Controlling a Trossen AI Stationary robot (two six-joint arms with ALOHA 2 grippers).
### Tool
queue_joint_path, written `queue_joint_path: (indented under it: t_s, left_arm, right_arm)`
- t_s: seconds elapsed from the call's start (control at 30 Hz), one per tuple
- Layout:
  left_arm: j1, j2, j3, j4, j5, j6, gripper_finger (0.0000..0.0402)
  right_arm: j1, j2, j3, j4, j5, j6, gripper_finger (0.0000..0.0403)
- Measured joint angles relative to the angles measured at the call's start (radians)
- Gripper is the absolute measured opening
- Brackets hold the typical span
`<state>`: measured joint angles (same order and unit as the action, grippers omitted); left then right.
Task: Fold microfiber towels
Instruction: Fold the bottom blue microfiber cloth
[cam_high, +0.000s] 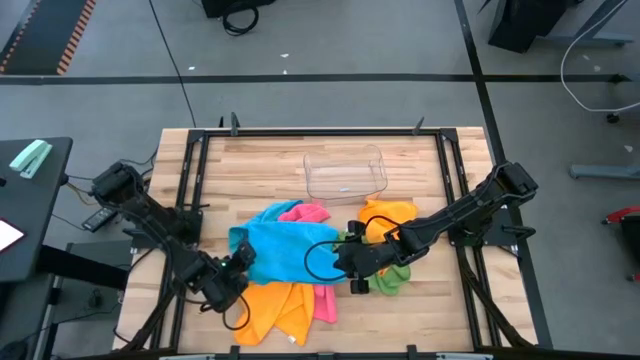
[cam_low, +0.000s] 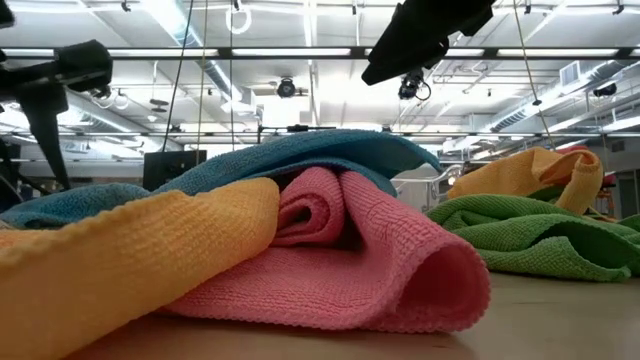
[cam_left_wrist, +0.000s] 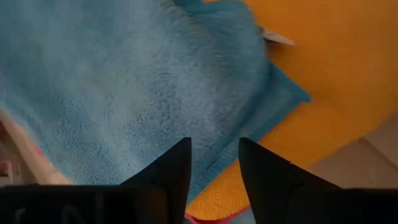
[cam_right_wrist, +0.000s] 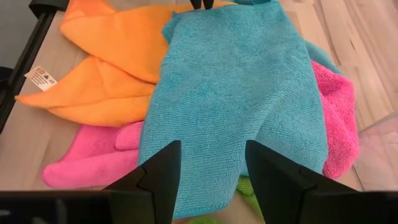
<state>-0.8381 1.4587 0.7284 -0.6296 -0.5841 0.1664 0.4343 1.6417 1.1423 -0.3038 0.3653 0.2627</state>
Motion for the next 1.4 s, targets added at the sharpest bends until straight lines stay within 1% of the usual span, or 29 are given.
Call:
queue_joint_path:
  t_s: [0.13, 0.3, 0.47, 0.67, 0.93, 1.0, 1.07, 1.2, 1.3, 1.4]
  left_arm:
    - [-0.002, 0.03, 0.0, 0.005, -0.013, 0.004, 0.0133]
    - [-0.009, 0.071, 0.0, 0.027, -0.094, 0.027, 0.0138]
    - [-0.009, 0.08, 0.0, 0.05, -0.097, 0.039, 0.0128]
    - [-0.024, 0.08, 0.0, 0.057, -0.097, 0.003, 0.0093]
    - [-0.037, 0.078, 0.0, 0.055, -0.096, -0.052, 0.0014]
    - [-0.037, 0.067, 0.0, 0.053, -0.096, -0.068, 0.001]
    - [-0.037, 0.049, 0.0, 0.051, -0.096, -0.099, 0.0017]
    - [-0.036, -0.015, 0.0, 0.04, -0.082, -0.122, 0.0019]
    - [-0.031, -0.073, 0.0, 0.009, -0.04, -0.146, 0.0009]
    - [-0.016, -0.118, 0.0, -0.033, 0.035, -0.176, 0.0008]
  right_arm:
    - [0.0, 0.0, 0.0, 0.001, 0.0, 0.008, 0.0188]
    - [0.0, 0.0, 0.0, 0.006, 0.001, 0.014, 0.0188]
    - [0.0, 0.0, 0.0, 0.007, 0.001, 0.018, 0.0188]
    - [0.0, 0.0, 0.0, 0.007, 0.001, 0.025, 0.0188]
    - [0.0, 0.0, 0.0, 0.007, 0.001, 0.026, 0.0188]
    - [0.0, 0.0, 0.0, 0.007, 0.002, 0.031, 0.0188]
    - [0.0, 0.0, 0.0, 0.007, 0.002, 0.036, 0.0188]
    - [0.0, 0.0, 0.0, 0.007, 0.001, 0.036, 0.0188]
    - [0.0, 0.0, 0.0, 0.007, 0.001, 0.034, 0.0188]
    - [0.0, 0.0, 0.0, 0.007, 0.002, 0.036, 0.0188]
